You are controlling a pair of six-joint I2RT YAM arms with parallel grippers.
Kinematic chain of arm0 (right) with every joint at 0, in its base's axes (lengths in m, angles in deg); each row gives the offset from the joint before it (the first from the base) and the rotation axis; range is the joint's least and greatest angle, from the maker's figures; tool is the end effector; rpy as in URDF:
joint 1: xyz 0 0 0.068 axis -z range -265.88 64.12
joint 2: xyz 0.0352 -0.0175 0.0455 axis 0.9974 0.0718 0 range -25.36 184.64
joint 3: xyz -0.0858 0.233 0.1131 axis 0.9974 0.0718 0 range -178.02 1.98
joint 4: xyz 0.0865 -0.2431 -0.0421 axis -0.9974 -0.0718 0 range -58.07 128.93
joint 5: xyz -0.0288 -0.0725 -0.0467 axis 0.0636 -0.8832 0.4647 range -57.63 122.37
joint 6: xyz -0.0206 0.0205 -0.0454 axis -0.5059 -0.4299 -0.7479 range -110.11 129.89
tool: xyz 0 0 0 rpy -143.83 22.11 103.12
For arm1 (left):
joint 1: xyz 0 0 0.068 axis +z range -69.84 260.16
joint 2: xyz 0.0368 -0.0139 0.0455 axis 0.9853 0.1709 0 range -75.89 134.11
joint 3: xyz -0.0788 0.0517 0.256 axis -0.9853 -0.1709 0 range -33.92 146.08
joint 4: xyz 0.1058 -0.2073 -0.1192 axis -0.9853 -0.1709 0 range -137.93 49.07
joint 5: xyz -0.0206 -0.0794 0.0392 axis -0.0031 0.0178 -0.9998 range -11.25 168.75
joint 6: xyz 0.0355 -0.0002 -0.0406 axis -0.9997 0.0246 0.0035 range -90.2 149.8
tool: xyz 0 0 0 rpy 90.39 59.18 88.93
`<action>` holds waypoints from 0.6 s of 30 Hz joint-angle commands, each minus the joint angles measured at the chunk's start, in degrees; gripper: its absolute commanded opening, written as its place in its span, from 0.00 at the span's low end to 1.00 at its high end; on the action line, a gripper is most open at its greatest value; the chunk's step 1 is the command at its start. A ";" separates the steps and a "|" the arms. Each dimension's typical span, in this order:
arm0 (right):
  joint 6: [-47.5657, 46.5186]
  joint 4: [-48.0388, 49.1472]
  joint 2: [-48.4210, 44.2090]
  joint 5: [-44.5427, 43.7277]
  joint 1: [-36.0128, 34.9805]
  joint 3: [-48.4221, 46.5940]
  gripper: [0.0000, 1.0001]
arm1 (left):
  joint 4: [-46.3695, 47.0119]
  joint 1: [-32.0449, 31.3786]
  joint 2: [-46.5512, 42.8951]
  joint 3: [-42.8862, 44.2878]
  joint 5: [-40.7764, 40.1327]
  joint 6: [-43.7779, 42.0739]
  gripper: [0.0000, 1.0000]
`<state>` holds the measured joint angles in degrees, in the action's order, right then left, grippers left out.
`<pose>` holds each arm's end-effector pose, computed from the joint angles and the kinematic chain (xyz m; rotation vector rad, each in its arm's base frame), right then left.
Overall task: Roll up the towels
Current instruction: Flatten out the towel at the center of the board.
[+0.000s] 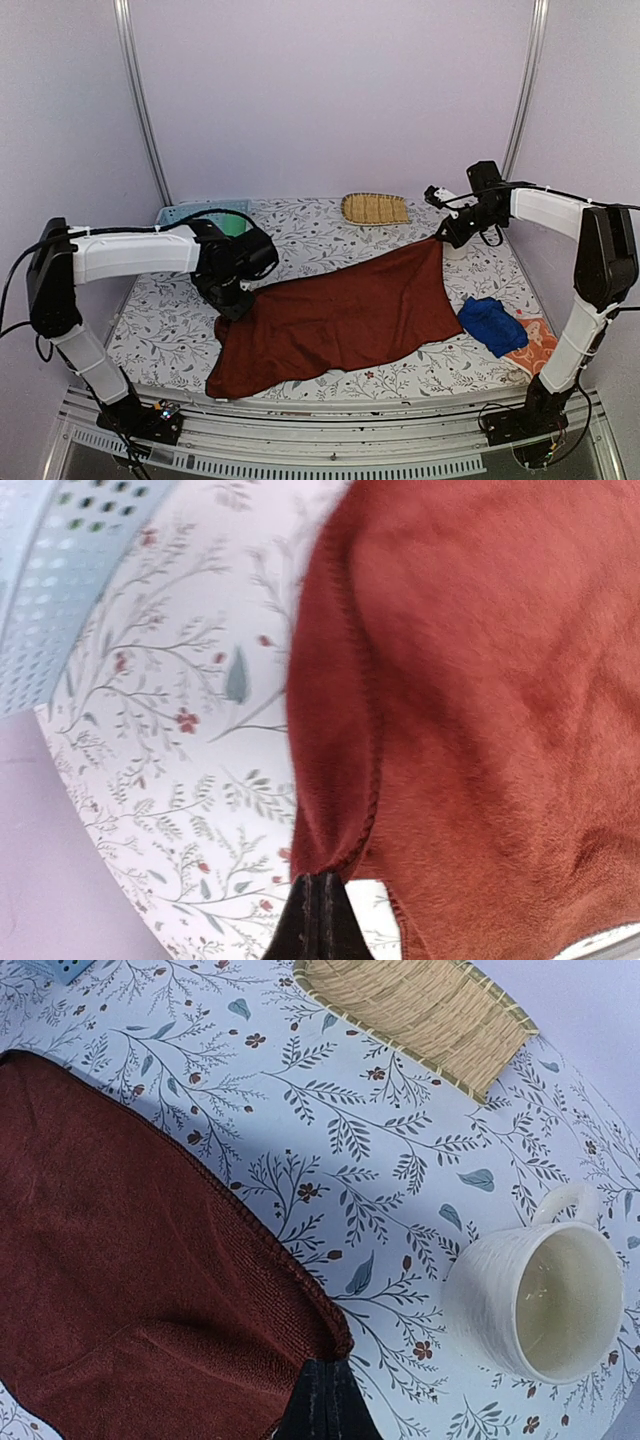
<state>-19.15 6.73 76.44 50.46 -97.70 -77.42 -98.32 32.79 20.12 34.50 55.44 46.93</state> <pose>0.3754 0.0897 0.2462 -0.9811 2.2743 0.2712 0.2149 -0.2126 0.2095 0.7111 2.7295 0.4261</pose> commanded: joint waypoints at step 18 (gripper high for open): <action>1.57 -5.39 -31.07 4.49 3.64 -6.95 0.02 | -4.68 9.87 -41.41 7.00 -14.48 7.14 0.00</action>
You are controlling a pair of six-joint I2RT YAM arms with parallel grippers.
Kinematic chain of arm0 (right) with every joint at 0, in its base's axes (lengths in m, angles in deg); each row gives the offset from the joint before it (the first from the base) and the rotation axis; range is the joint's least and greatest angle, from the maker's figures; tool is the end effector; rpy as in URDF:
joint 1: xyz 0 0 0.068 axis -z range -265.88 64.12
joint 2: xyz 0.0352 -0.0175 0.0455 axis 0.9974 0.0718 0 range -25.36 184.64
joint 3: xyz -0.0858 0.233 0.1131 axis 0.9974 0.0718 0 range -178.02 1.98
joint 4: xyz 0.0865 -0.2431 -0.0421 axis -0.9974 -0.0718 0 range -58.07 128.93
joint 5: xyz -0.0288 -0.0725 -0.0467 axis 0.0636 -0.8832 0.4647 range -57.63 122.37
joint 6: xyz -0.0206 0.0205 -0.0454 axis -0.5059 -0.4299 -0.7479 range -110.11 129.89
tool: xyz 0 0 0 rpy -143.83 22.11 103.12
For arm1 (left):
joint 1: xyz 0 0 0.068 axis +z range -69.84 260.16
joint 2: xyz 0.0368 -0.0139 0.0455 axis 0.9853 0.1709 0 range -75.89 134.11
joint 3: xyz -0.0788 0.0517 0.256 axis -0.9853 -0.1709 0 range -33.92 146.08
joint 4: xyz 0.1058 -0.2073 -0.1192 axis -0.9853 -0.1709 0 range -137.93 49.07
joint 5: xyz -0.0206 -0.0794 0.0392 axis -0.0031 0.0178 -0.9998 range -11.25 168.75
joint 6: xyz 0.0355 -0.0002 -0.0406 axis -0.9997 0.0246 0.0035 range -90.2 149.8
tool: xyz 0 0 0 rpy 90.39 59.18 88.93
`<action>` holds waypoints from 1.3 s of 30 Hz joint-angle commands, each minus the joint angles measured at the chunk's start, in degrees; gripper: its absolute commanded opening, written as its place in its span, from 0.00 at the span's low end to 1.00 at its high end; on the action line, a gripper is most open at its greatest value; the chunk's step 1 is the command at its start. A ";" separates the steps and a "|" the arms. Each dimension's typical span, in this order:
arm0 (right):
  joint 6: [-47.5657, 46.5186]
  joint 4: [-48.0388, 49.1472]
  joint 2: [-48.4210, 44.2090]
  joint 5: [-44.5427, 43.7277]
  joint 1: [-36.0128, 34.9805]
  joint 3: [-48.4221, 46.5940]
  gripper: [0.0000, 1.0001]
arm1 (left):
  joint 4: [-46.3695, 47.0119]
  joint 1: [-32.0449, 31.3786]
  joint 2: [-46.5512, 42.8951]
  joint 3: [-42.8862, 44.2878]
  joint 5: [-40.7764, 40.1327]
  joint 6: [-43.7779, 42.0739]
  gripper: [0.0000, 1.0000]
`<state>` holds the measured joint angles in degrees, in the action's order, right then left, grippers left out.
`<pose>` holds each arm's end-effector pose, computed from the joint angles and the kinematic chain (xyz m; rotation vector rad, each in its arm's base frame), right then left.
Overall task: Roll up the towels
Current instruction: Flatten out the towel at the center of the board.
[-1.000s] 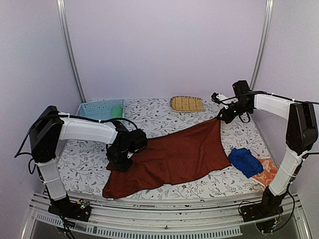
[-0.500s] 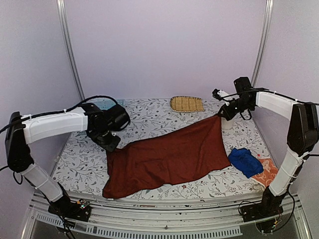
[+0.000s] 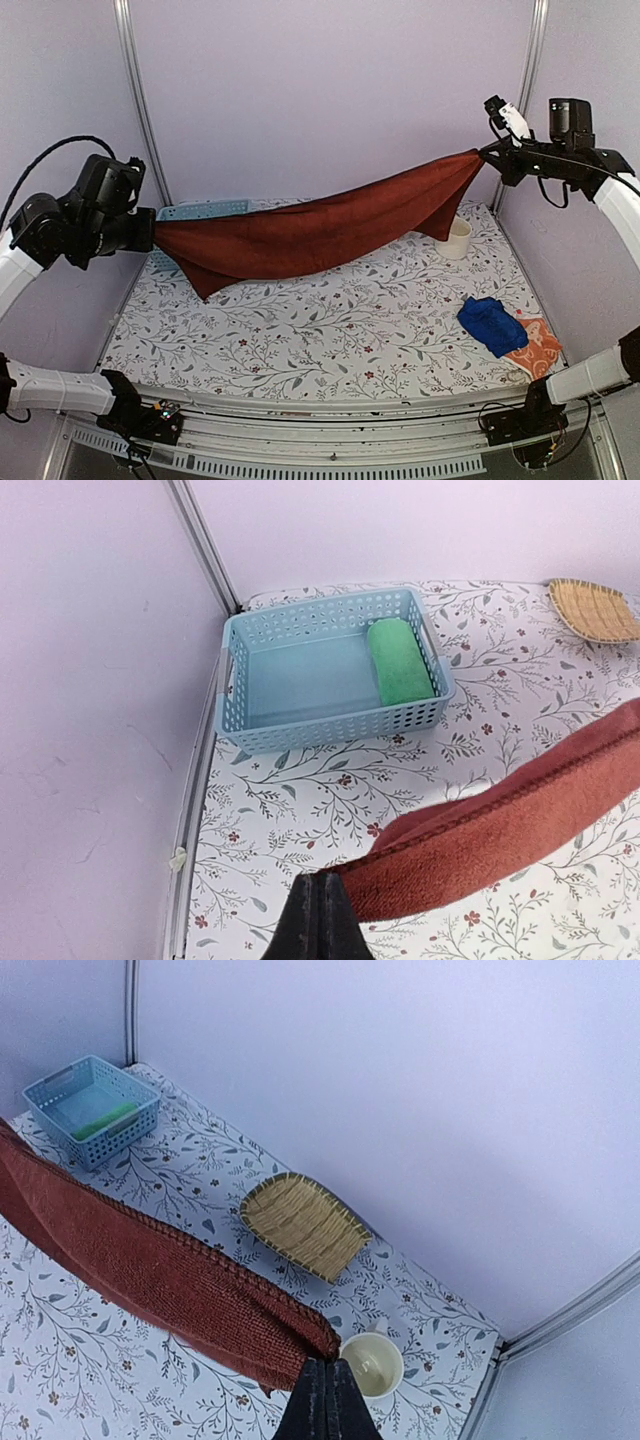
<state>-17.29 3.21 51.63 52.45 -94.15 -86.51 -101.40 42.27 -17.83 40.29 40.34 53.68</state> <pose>0.2819 0.0531 0.4343 -0.8087 1.7950 0.1339 0.1493 -0.0881 0.3921 -0.0505 2.1547 0.1765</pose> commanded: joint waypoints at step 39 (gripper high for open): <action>-2.00 2.74 52.55 -1.71 -0.26 -20.30 0.36 | 25.44 22.99 36.70 -9.20 14.69 -0.74 0.40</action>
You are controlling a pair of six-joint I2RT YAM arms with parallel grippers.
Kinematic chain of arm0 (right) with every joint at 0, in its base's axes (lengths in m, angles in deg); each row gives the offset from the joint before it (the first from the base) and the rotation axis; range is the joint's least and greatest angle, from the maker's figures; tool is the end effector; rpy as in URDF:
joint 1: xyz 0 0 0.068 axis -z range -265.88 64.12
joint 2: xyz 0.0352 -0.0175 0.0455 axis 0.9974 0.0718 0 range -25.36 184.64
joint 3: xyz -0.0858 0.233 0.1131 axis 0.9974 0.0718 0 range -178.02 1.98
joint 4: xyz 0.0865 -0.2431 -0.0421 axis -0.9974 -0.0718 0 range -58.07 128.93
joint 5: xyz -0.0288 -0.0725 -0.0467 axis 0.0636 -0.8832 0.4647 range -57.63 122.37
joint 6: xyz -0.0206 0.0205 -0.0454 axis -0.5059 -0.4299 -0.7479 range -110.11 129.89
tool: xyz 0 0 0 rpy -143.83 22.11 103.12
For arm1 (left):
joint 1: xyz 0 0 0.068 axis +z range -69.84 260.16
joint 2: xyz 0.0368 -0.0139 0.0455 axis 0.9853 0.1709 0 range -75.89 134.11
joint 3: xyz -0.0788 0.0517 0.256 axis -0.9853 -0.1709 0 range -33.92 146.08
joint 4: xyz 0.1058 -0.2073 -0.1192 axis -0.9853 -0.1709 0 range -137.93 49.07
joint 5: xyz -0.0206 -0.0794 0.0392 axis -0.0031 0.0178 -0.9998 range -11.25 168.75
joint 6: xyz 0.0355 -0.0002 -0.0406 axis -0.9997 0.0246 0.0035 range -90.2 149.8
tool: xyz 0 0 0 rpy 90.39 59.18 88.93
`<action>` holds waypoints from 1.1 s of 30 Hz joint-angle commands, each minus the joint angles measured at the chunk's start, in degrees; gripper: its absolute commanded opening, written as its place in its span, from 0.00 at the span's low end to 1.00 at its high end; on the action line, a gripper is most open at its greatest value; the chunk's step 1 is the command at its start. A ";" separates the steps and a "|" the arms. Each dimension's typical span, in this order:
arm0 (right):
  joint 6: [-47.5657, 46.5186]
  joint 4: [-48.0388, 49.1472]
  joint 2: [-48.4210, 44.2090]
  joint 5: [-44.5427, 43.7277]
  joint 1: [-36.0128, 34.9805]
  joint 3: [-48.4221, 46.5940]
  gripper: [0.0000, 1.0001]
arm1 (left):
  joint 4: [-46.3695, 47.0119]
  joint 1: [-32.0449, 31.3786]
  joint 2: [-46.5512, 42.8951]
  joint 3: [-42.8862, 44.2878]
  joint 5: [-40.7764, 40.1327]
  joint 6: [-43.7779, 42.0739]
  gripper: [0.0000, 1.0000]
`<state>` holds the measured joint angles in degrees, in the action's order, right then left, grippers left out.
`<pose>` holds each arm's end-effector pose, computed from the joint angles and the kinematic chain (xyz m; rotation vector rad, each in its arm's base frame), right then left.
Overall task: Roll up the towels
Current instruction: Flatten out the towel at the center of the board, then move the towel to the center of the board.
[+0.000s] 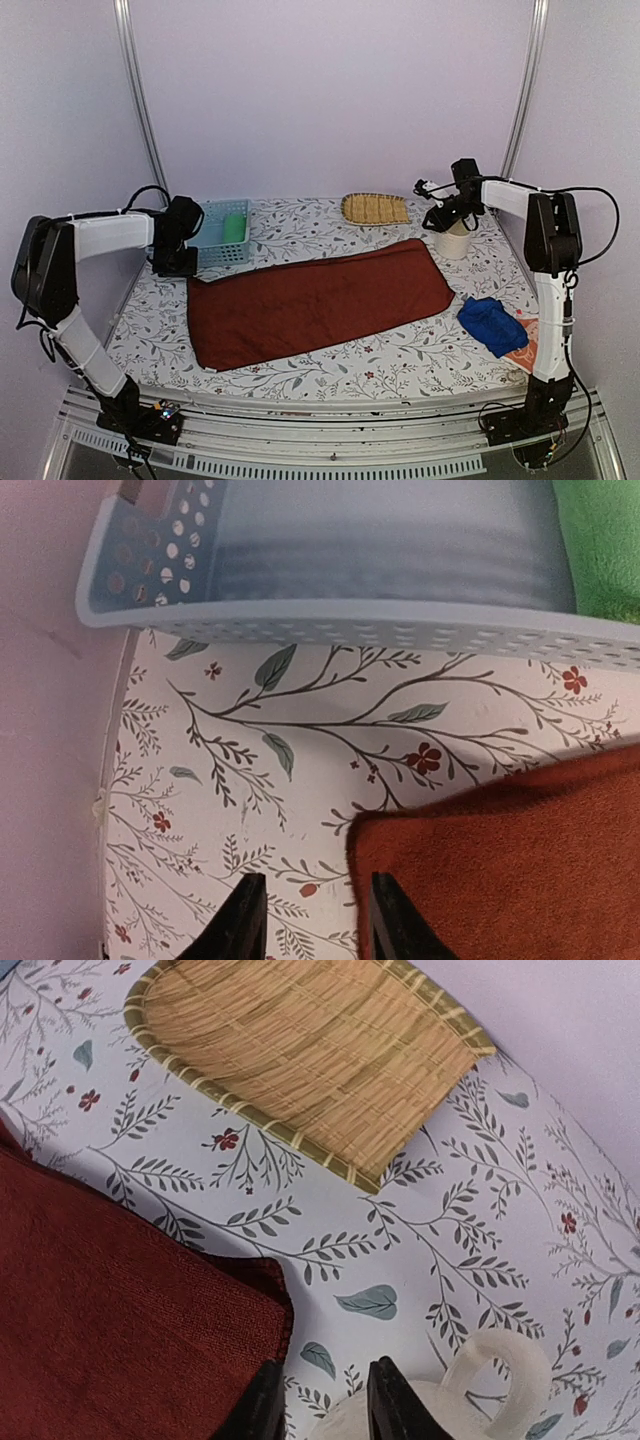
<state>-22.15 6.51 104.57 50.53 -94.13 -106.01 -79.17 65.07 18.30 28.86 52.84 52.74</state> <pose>0.4952 0.0828 0.1925 -0.9669 2.2687 0.2220 0.3097 -0.0674 0.2009 -0.2886 2.6189 0.4186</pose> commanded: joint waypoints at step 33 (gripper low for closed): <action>-10.82 -2.81 -25.17 -5.64 -2.48 48.41 0.22 | -10.09 -23.18 -16.34 -25.55 29.20 21.69 0.09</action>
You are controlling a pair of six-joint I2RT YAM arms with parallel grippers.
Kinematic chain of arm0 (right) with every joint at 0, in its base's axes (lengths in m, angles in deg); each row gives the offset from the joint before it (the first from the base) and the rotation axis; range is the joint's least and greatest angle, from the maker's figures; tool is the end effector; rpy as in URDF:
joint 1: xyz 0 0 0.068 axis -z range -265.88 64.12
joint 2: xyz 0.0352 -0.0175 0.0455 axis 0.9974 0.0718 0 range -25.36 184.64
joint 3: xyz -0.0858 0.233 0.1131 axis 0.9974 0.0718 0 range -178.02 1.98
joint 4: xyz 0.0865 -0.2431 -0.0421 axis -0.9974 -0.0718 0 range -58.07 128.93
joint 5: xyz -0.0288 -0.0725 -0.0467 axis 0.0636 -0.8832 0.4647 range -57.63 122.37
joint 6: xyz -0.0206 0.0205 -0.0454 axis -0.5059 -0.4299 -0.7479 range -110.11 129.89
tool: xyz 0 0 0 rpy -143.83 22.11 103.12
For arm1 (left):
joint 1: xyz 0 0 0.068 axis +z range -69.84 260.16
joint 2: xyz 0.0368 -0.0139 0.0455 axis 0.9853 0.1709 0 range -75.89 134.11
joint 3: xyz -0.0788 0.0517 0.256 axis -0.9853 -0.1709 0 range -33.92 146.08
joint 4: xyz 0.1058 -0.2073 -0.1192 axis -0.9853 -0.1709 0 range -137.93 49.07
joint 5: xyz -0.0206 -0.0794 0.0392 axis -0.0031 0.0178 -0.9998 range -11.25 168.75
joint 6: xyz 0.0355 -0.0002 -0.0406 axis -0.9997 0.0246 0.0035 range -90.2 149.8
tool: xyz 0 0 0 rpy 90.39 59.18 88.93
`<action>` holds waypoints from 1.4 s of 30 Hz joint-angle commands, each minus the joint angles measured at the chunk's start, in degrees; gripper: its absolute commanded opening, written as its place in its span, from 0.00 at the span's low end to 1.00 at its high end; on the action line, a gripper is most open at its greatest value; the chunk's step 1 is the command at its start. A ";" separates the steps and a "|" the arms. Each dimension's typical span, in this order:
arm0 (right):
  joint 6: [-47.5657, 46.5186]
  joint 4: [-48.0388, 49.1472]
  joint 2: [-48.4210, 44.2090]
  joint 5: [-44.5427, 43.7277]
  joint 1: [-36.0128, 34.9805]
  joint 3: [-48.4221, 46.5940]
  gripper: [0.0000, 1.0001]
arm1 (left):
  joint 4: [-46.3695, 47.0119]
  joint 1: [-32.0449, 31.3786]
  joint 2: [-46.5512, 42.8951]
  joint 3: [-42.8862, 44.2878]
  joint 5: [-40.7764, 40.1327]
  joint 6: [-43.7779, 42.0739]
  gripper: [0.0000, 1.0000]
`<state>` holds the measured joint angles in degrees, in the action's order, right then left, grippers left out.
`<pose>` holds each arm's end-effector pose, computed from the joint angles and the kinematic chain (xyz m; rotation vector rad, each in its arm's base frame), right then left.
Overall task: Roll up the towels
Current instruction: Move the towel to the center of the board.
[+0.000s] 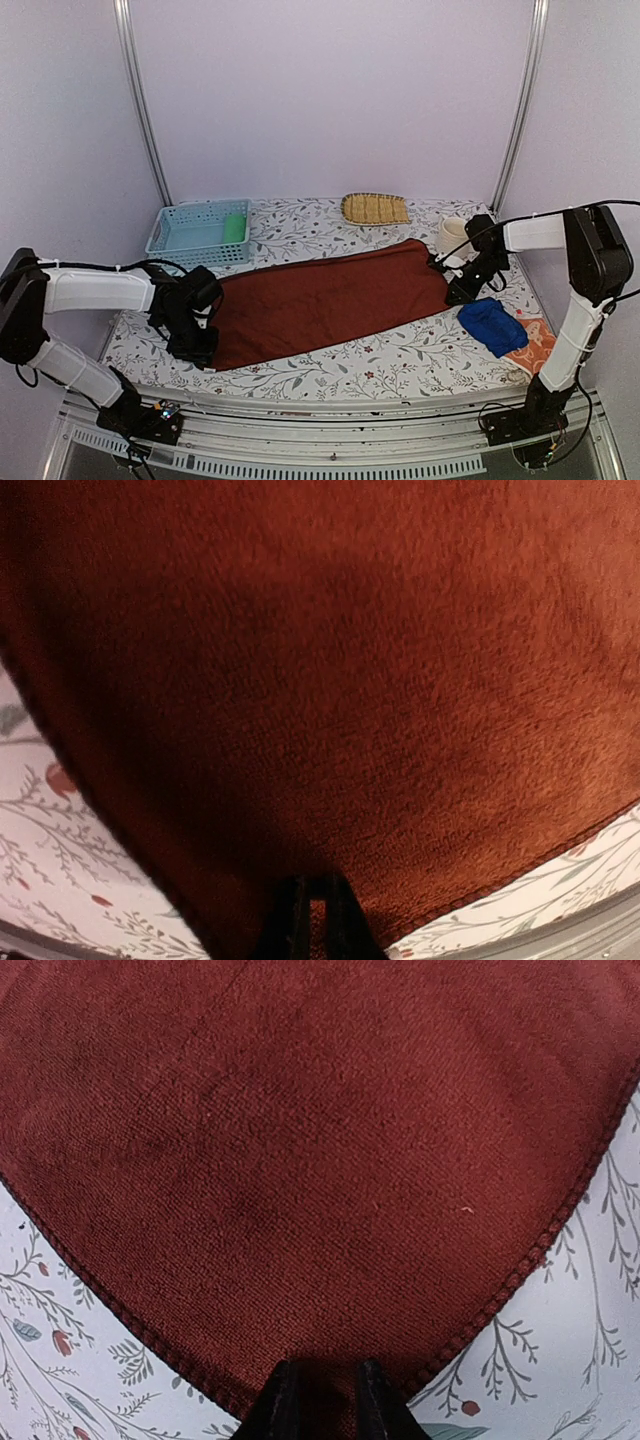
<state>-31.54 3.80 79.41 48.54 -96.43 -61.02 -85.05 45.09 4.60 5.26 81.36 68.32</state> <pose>0.3271 0.0708 0.1450 -1.2825 2.5256 0.3013 0.1700 -0.1213 0.1480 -0.0905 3.1009 -0.1308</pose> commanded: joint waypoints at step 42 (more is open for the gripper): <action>8.89 -12.40 16.22 -0.67 -0.57 -37.97 0.32 | 3.67 8.84 -2.76 10.31 -5.19 -5.47 0.38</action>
<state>-26.74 -10.19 90.58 49.67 -96.41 -94.03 -87.61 52.00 0.93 17.41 78.19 66.79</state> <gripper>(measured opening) 0.329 0.371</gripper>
